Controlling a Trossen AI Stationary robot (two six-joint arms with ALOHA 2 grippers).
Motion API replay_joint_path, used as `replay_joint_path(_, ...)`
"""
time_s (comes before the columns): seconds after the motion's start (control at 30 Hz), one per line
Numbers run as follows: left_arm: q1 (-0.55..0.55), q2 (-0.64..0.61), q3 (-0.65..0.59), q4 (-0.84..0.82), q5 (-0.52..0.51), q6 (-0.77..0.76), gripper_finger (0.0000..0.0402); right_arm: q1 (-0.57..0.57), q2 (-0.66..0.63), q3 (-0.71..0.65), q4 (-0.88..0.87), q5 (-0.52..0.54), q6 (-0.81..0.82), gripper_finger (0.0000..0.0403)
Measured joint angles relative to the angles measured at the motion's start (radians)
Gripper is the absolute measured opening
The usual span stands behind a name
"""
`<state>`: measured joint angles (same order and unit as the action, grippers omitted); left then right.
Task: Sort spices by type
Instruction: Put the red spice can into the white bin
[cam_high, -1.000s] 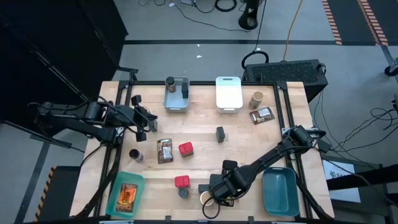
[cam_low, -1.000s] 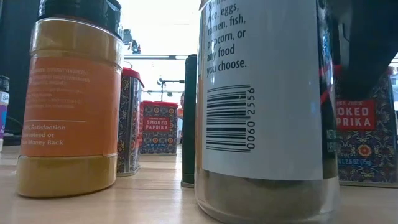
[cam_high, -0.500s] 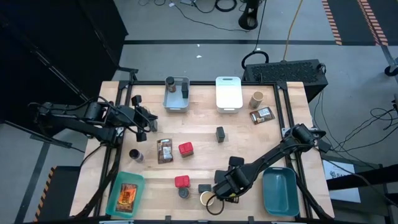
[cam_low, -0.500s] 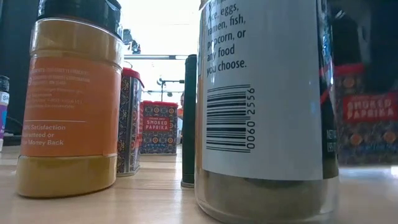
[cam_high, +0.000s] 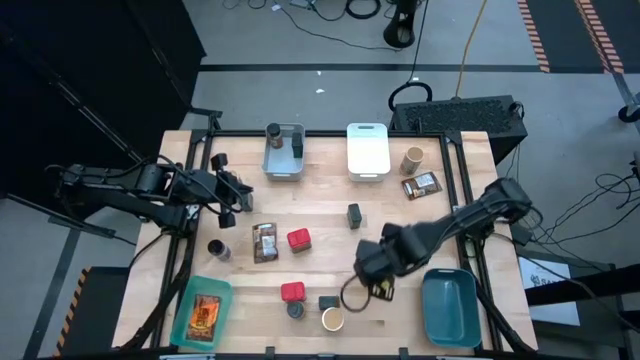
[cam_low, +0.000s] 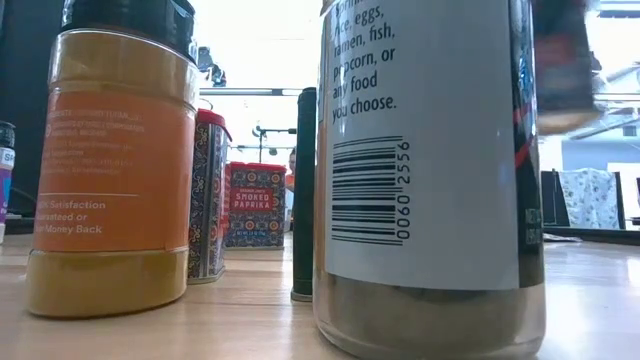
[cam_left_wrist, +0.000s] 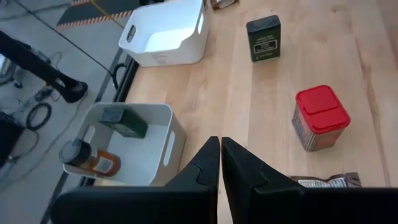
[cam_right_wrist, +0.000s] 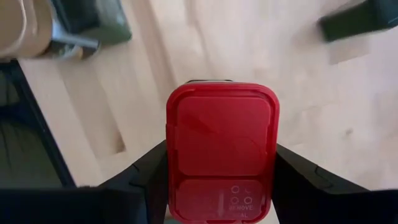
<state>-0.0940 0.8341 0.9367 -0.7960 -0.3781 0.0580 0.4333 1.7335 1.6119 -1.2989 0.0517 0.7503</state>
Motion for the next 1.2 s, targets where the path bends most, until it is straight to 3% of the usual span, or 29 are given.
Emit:
replay_joint_path(0.27,0.0,0.0,0.0,0.022,-0.004,0.011,0.002,-0.11,-0.054,0.0,-0.006,0.001,-0.17,0.0198)
replay_joint_path(0.6,0.0,0.0,0.0,0.11,-0.02,0.132,0.002,-0.24,-0.055,0.0,-0.016,0.003,-0.362,0.0198)
replay_joint_path(1.2,0.0,0.0,0.0,0.147,-0.05,0.169,0.002,-0.395,-0.055,0.0,-0.004,0.057,-0.684,0.0196)
